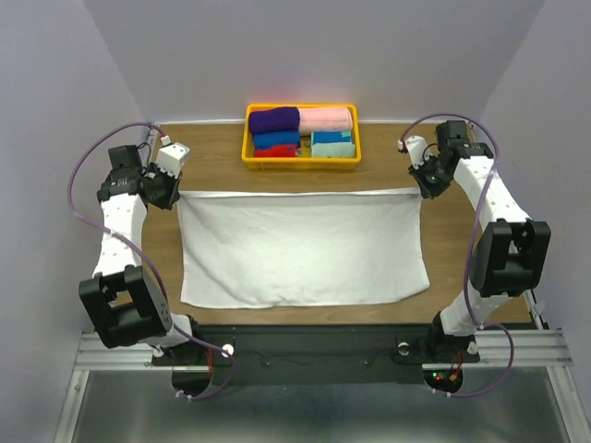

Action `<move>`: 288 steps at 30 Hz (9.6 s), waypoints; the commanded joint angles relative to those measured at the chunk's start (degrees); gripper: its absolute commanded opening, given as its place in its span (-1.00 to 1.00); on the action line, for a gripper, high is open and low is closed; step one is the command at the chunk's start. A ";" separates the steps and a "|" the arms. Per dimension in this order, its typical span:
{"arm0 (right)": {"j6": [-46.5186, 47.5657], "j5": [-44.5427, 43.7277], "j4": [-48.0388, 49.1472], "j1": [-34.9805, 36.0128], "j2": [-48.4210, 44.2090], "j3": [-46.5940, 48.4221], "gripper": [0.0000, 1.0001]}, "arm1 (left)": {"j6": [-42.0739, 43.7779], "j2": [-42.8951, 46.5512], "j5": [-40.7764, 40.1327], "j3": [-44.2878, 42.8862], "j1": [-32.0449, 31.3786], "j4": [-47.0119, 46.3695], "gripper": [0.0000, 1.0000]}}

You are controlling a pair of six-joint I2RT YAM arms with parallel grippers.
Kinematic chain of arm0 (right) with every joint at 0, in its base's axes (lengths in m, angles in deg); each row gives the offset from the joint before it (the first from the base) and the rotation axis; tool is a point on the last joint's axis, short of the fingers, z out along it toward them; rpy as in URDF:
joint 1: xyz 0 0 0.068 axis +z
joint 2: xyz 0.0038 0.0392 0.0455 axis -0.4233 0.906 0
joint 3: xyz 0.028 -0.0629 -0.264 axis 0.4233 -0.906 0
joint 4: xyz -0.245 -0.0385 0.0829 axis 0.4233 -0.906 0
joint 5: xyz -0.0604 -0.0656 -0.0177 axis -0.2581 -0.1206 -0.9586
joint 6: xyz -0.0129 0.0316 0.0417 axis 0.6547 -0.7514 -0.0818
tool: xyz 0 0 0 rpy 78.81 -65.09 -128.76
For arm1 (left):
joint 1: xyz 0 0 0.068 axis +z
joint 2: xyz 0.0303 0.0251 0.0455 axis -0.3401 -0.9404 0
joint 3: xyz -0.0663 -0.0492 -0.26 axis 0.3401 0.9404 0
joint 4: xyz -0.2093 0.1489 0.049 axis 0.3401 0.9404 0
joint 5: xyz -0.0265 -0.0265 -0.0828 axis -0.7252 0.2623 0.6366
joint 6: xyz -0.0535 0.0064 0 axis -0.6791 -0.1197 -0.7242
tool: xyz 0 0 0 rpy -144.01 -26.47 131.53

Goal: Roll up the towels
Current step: Flatten the towel, then fold the towel

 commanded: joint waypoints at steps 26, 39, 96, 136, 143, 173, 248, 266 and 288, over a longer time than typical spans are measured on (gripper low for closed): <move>6.24 2.95 7.51 -0.54 0.39 -7.51 -0.99 | 24.79 -5.12 -3.45 8.86 -0.32 -1.27 -1.00; 9.67 3.74 5.67 -0.54 -5.15 -18.68 -0.99 | 32.55 -2.20 -8.83 16.26 -0.23 3.39 -1.00; 12.14 5.32 2.59 -0.19 -1.55 -24.84 -0.96 | 31.93 -7.74 -13.22 19.34 1.17 4.88 -1.00; 11.96 6.56 0.57 -0.02 -2.17 -26.94 -0.99 | 31.85 -5.89 -11.64 16.09 1.08 8.22 -1.00; 12.93 5.24 0.74 -0.02 -2.69 -29.58 -0.97 | 32.81 -6.16 -11.12 16.44 1.08 8.49 -1.00; 10.92 11.55 -11.82 -0.02 -9.74 -11.23 0.15 | 39.50 0.35 -7.63 8.19 1.87 23.43 -0.14; -20.46 7.87 -2.34 -16.10 13.82 -10.86 0.11 | 14.36 5.18 7.78 7.38 0.29 5.94 0.11; -19.50 18.60 -7.42 -16.10 13.57 -8.94 -0.99 | 13.83 4.74 7.96 8.44 0.29 4.18 0.11; -23.62 34.32 -14.55 -2.15 9.08 1.53 -0.99 | 12.77 3.95 8.66 8.26 0.29 3.65 0.11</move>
